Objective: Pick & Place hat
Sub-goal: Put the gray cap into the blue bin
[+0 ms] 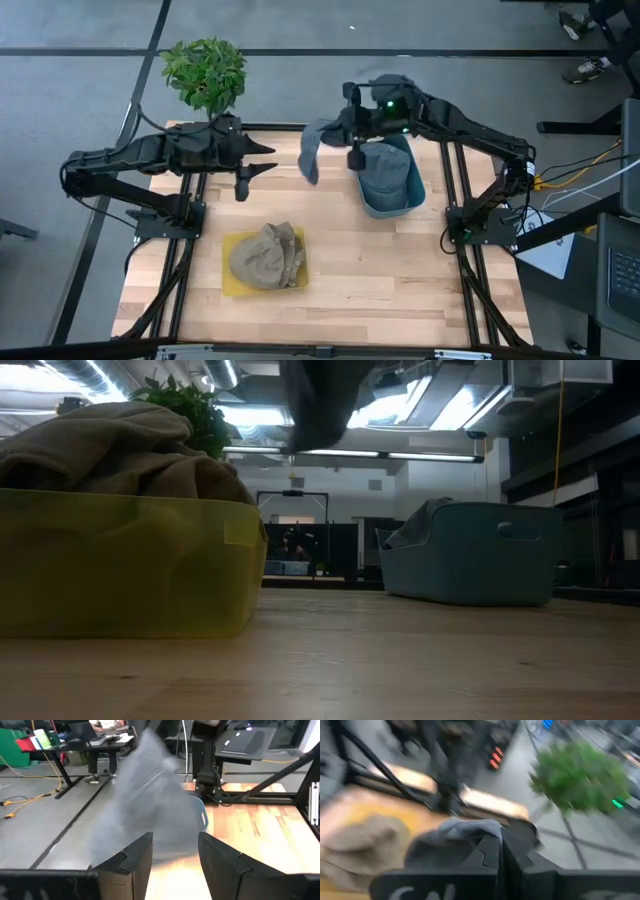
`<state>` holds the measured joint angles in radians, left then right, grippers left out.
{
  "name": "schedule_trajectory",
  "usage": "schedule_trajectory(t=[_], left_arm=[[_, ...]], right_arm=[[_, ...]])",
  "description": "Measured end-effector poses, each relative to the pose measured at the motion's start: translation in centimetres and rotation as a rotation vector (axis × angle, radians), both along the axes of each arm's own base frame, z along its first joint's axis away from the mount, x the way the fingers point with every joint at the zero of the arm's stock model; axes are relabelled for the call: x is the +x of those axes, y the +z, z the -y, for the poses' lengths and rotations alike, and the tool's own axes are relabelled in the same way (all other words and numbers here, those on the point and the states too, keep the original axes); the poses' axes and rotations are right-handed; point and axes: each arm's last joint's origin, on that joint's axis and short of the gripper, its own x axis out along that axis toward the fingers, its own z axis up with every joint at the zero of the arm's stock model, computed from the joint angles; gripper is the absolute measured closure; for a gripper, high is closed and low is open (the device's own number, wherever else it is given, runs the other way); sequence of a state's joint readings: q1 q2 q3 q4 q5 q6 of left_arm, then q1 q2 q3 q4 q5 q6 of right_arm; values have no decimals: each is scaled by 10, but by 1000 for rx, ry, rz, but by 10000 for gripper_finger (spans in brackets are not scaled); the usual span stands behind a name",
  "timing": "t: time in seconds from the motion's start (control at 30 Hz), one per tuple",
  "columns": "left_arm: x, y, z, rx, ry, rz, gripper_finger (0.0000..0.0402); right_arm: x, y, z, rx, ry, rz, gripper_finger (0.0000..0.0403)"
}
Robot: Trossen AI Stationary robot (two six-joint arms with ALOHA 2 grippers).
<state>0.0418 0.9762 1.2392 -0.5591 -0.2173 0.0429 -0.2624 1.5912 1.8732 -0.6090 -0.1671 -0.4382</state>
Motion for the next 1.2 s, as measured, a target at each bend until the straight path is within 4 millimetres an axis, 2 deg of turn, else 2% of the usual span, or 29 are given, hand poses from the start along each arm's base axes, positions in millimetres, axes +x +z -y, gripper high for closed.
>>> schedule_trajectory(t=[0.23,0.57,0.73,0.97,1.2], left_arm=[[-3,10,-1,85,10,70,244],[14,20,-4,87,-241,217,244],[23,13,-14,1,-236,192,244],[37,4,-25,3,-221,145,244],[33,7,-24,39,-232,154,244]], right_arm=[[-1,15,0,139,233,149,400],[2,20,-1,183,232,201,400],[2,20,-4,215,233,201,400],[2,20,-4,235,229,197,400],[2,20,-5,236,230,197,399]])
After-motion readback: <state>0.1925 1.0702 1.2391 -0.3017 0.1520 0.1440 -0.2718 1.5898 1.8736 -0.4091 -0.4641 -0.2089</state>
